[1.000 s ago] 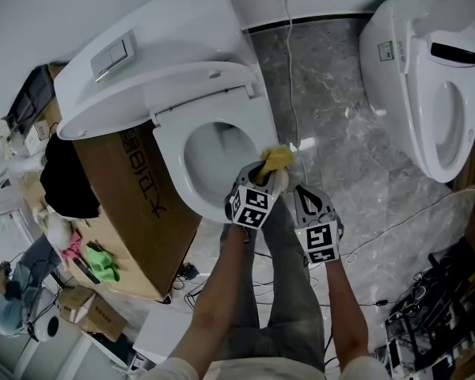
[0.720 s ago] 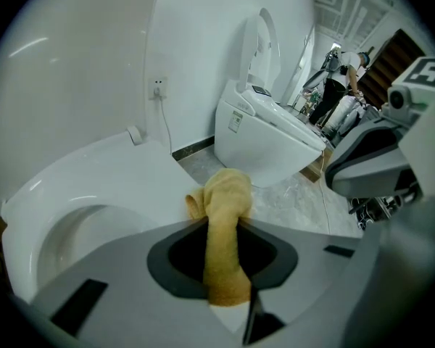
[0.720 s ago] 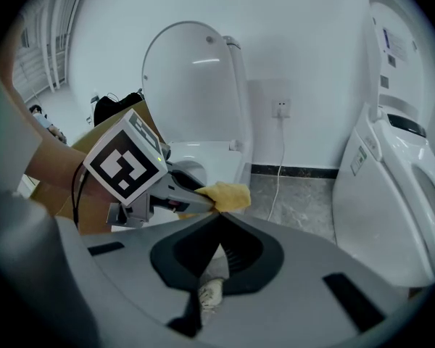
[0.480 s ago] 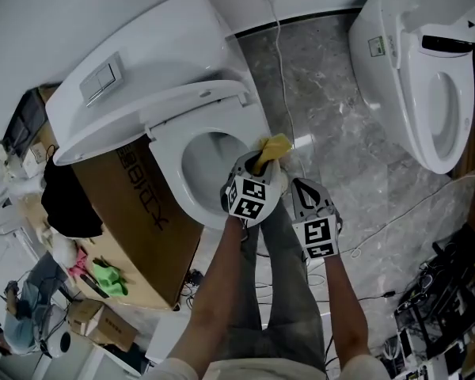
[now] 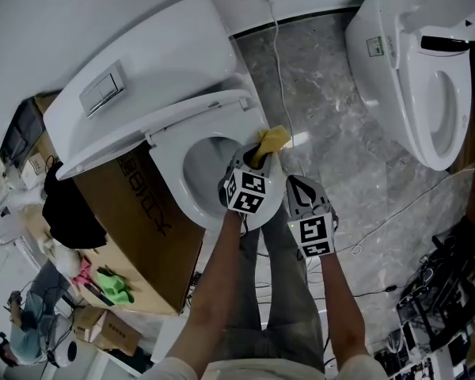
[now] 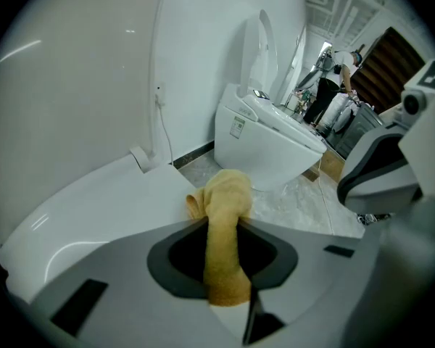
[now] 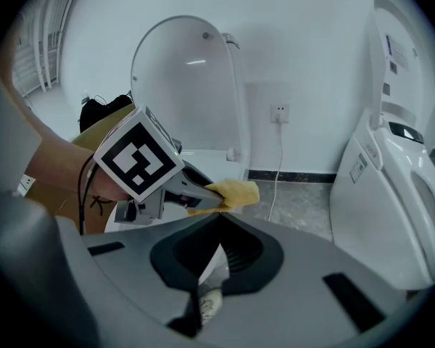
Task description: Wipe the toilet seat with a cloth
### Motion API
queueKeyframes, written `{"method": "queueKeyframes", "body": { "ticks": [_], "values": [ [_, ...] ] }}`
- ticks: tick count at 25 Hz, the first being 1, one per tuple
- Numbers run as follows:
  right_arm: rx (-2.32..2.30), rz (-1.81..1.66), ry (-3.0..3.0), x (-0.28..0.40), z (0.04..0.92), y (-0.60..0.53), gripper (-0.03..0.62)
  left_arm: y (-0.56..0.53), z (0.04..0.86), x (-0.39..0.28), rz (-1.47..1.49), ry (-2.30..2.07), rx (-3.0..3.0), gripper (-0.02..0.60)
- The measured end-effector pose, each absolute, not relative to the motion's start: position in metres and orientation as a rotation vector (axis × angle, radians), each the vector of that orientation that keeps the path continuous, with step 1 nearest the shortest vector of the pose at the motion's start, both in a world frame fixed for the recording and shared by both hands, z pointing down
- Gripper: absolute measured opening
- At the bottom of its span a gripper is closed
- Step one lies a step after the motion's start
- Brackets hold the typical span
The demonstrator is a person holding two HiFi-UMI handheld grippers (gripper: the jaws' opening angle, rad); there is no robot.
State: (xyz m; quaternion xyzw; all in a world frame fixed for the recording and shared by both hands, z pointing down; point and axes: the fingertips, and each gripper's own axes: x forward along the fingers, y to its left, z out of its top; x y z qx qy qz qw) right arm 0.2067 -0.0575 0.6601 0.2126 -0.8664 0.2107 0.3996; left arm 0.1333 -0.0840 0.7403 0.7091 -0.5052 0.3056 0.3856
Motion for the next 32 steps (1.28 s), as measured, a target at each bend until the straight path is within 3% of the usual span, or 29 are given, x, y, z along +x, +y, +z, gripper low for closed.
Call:
{"method": "queueKeyframes", "body": {
  "ticks": [32],
  "values": [
    [0.482, 0.451, -2.208, 0.120, 0.654, -0.064, 0.008, -0.103, 0.731, 0.037, 0.662, -1.387, 1.776, 0.097]
  ]
}}
